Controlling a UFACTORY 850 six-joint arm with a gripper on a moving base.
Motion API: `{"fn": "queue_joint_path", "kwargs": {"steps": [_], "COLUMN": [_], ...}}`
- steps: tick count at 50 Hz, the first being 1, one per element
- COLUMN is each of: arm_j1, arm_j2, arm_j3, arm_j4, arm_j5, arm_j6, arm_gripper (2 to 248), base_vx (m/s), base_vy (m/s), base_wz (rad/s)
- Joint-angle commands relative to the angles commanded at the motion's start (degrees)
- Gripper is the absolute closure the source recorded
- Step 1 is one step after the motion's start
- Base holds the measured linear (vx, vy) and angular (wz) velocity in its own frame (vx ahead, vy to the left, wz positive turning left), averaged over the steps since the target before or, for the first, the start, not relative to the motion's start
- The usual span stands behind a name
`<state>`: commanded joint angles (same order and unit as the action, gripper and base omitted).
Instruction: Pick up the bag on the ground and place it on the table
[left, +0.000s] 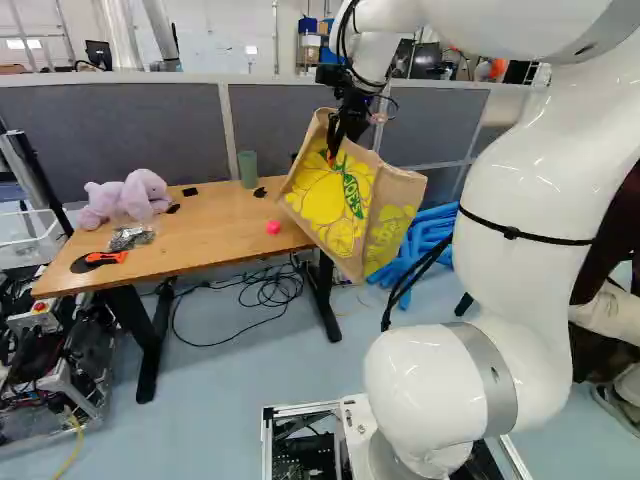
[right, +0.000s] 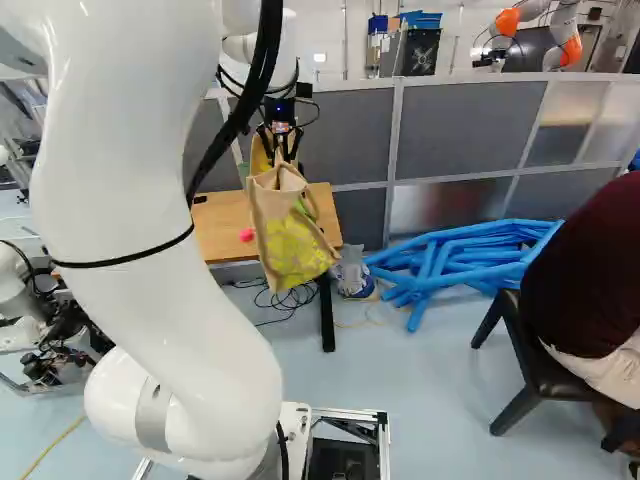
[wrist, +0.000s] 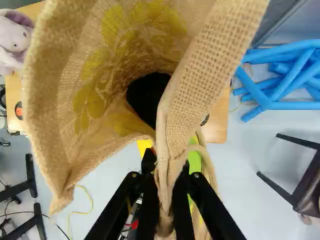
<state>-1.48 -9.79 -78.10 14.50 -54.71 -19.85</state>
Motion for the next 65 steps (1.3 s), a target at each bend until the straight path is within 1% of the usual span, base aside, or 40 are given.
{"fn": "queue_joint_path", "kwargs": {"steps": [38,65], "arm_j1": [0.0,0.0], "arm_j2": [0.0,0.0], "arm_j3": [0.0,0.0], "arm_j4": [0.0,0.0], "arm_j5": [0.0,0.0], "arm_j6": [0.0,0.0], "arm_gripper": [215,215], "base_vx": [0.000,0.000], "base_vy": [0.048,-0.008], "base_wz": [0.225,0.001]}}
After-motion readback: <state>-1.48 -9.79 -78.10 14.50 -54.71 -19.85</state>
